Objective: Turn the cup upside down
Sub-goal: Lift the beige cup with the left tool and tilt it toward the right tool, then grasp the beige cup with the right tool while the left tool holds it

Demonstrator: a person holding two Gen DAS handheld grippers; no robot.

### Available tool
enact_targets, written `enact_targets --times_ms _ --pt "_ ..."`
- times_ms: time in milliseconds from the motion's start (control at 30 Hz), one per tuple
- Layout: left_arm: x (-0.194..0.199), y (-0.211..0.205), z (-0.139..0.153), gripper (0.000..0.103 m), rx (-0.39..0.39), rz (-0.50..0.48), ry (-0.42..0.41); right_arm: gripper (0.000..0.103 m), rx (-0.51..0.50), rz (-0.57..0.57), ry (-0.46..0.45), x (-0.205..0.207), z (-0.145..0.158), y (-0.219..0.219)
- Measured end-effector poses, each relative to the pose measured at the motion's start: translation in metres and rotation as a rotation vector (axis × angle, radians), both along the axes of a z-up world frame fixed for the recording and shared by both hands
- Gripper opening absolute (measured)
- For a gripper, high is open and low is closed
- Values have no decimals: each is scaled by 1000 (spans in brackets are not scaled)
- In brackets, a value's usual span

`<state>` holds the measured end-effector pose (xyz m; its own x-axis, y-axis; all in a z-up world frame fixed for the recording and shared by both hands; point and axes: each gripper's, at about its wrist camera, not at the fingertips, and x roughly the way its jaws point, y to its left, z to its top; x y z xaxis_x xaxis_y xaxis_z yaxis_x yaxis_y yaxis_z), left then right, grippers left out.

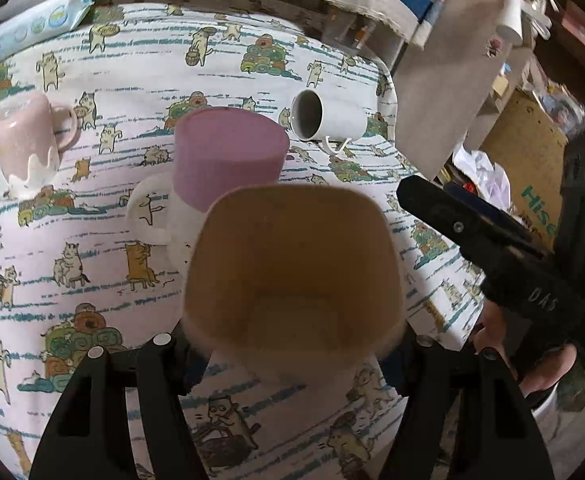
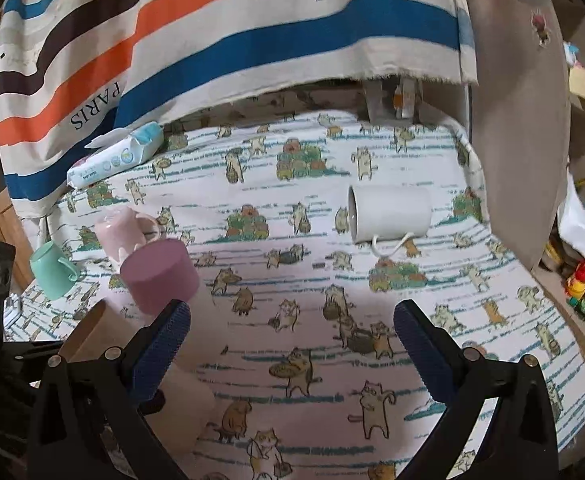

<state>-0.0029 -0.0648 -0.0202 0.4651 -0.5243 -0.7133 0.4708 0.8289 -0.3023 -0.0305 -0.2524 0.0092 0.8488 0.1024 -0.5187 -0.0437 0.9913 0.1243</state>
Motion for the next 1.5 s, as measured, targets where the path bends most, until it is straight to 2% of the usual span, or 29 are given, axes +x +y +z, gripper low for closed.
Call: enact_targets --times_ms 67,100,267,333,400,533,767,867,933,1067,1233,1433,1500 --pt "-1 5 -1 82 25 6 -3 103 28 32 14 0 -2 0" --pt "-1 10 -1 84 30 17 -8 103 37 47 18 0 -3 1" --pt "-5 37 -2 85 6 53 -1 102 53 110 40 2 -10 18" --pt "-4 46 -3 82 -28 58 17 100 54 130 50 2 -15 23" --pt "-2 54 -5 66 -82 45 42 96 65 169 61 1 -22 26" --pt "2 59 -7 65 -118 48 56 90 63 254 78 -8 -32 30" --pt "6 61 -7 64 -134 52 75 90 -84 492 55 -29 -40 70" --pt "6 62 -7 64 -133 52 84 88 -139 508 52 -25 -46 93" --pt "5 62 -6 63 -135 54 85 85 -127 534 83 -15 -51 102" --pt "4 63 -5 62 -137 53 84 71 -90 558 169 5 -63 112" --pt "6 67 -4 62 -162 51 97 70 -51 552 202 9 -65 107" --pt "6 81 5 63 -153 110 45 68 -33 570 172 -6 -55 94" --pt "8 84 4 55 -158 115 50 68 -17 571 167 -10 -50 87"
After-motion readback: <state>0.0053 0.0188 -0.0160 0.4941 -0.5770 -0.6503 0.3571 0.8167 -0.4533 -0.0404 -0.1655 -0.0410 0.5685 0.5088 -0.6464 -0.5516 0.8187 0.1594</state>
